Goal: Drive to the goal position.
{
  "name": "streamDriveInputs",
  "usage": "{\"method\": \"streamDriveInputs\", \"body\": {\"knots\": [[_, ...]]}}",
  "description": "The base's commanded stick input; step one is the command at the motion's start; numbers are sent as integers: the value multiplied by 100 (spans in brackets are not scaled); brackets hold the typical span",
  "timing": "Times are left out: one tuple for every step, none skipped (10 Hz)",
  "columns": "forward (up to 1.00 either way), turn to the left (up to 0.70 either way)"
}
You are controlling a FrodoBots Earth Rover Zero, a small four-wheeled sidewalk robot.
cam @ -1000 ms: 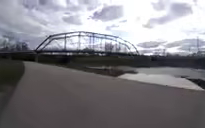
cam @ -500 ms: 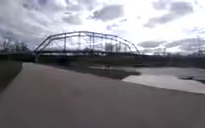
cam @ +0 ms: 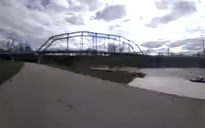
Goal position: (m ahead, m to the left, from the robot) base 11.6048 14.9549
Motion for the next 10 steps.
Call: {"method": "streamDriveInputs", "body": {"knots": [[100,40],[100,40],[100,40],[100,40],[100,40],[100,40],[100,40],[100,40],[100,40],[100,40]]}}
